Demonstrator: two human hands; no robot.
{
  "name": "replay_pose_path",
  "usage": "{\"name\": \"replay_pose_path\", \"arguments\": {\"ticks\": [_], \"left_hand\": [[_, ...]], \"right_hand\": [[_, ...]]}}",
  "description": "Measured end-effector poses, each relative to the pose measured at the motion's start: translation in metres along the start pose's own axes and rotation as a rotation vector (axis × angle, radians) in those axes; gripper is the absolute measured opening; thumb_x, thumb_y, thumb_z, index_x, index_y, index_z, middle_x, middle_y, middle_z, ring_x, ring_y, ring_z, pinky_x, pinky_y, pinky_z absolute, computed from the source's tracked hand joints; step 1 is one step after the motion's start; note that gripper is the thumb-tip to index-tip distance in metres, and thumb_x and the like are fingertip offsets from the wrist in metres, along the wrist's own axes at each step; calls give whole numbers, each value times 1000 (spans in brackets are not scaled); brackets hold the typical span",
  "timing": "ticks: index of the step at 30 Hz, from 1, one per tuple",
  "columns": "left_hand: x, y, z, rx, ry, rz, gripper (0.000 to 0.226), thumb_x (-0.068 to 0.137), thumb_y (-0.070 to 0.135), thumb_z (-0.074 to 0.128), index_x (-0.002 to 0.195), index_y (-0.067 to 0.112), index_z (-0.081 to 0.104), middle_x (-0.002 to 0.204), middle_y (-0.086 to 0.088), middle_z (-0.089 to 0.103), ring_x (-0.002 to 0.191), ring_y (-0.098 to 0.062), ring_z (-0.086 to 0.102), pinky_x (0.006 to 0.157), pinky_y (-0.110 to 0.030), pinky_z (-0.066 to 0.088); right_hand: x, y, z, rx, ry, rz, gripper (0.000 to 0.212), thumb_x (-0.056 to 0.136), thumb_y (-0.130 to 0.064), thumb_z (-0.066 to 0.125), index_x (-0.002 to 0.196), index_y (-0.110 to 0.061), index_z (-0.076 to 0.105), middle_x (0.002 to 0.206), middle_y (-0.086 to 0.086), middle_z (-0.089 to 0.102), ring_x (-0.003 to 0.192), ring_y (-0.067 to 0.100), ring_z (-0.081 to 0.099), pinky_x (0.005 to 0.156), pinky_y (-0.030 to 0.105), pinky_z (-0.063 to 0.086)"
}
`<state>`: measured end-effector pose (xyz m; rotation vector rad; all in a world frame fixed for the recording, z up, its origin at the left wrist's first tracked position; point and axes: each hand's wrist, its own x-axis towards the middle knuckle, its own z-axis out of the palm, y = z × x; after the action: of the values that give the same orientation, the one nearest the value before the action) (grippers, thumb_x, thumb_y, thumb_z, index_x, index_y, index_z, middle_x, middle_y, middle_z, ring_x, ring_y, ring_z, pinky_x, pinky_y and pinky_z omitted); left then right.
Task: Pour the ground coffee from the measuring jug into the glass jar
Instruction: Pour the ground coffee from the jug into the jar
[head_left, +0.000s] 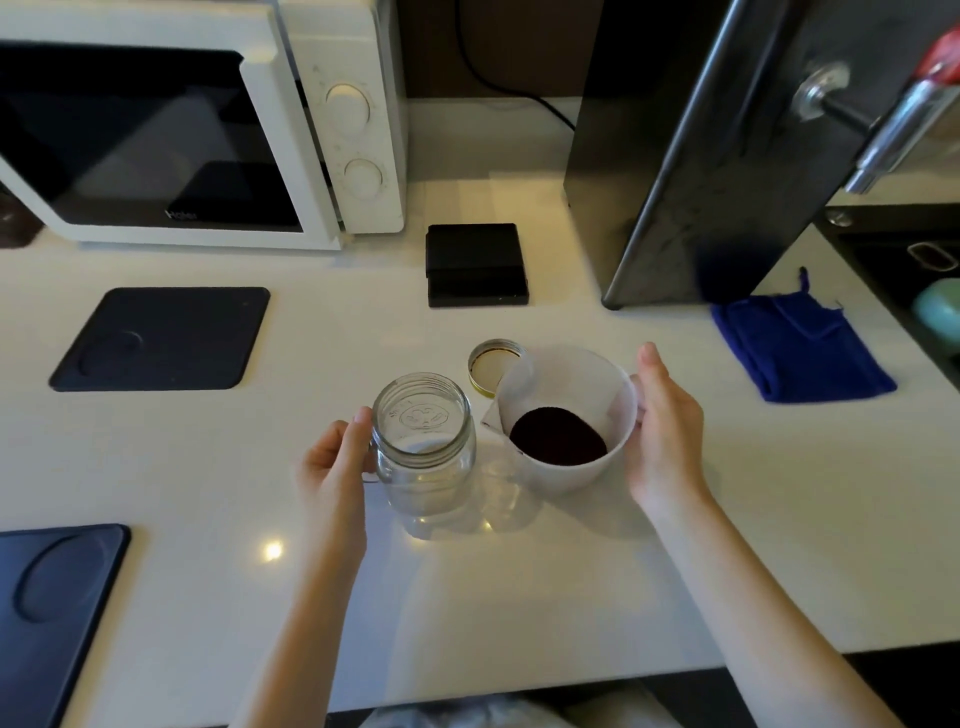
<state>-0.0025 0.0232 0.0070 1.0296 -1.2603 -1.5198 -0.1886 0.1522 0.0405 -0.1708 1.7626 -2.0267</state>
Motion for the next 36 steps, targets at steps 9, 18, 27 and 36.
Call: {"name": "replay_pose_path", "arguments": {"ticks": [9, 18, 27, 36], "left_hand": [[-9, 20, 21, 335, -59, 118, 49, 84, 36, 60, 56, -2, 45, 50, -4, 38, 48, -8, 31, 48, -22, 25], [-6, 27, 24, 476, -179, 187, 42, 83, 35, 61, 53, 9, 49, 38, 13, 46, 42, -6, 38, 44, -16, 27], [-4, 28, 32, 478, -205, 127, 53, 80, 36, 64, 48, 4, 36, 37, 8, 26, 44, -9, 25, 46, -25, 20], [-4, 31, 35, 478, -215, 111, 50, 81, 35, 61, 49, 9, 34, 37, 8, 23, 43, -9, 20, 42, -22, 16]], "right_hand": [[25, -60, 17, -80, -258, -259, 47, 89, -19, 56, 44, -24, 43, 47, -8, 37, 54, 8, 36, 62, 28, 35], [38, -91, 33, -354, -387, -595, 26, 78, -19, 62, 66, 3, 56, 60, 4, 54, 62, 18, 51, 59, 29, 43], [42, -106, 54, -620, -533, -772, 19, 74, -15, 65, 64, -3, 55, 60, 6, 53, 60, 12, 49, 55, 17, 41], [40, -107, 72, -735, -551, -901, 11, 70, -18, 65, 66, -14, 56, 62, -7, 54, 60, 6, 49, 54, 15, 40]]}}
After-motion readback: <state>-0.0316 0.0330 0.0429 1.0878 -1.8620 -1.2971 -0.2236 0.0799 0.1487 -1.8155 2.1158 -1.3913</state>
